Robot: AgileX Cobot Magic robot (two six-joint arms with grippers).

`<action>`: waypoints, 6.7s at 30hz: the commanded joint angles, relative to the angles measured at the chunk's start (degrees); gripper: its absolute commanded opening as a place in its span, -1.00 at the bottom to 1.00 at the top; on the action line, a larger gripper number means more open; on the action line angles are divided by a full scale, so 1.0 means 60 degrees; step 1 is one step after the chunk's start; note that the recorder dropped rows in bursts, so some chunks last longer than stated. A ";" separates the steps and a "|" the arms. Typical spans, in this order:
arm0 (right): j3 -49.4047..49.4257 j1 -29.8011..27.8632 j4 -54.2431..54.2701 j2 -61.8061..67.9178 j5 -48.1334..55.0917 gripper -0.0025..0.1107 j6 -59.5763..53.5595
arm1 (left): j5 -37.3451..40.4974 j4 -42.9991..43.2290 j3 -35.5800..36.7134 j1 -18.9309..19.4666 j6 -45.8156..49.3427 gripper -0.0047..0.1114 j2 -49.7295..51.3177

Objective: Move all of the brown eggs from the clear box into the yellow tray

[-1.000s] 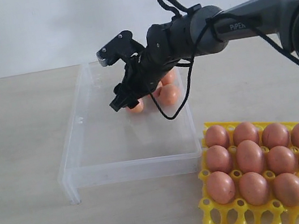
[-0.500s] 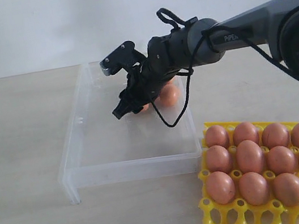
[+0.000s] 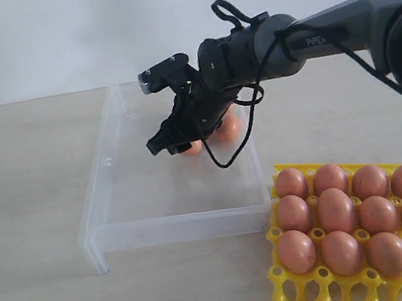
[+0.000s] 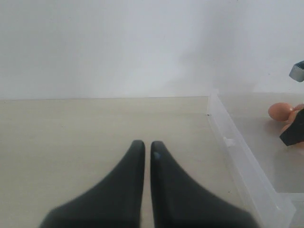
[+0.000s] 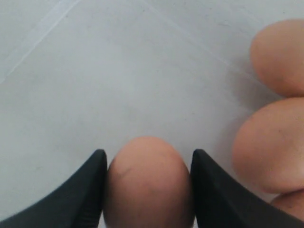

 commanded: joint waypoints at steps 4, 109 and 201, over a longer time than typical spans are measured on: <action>0.1795 0.0199 0.1040 -0.2123 -0.1769 -0.96 0.0071 | -0.0023 0.0014 0.0038 -0.0040 0.0002 -0.85 -0.0034; 1.4128 -0.7243 1.1814 -1.1792 0.2019 -0.96 -1.3959 | -0.0023 0.0014 0.0038 -0.0040 0.0002 -0.85 -0.0034; 0.8332 -0.5857 0.4961 -1.1074 0.3886 -0.96 -0.6304 | -0.0023 0.0014 0.0038 -0.0040 0.0002 -0.85 -0.0034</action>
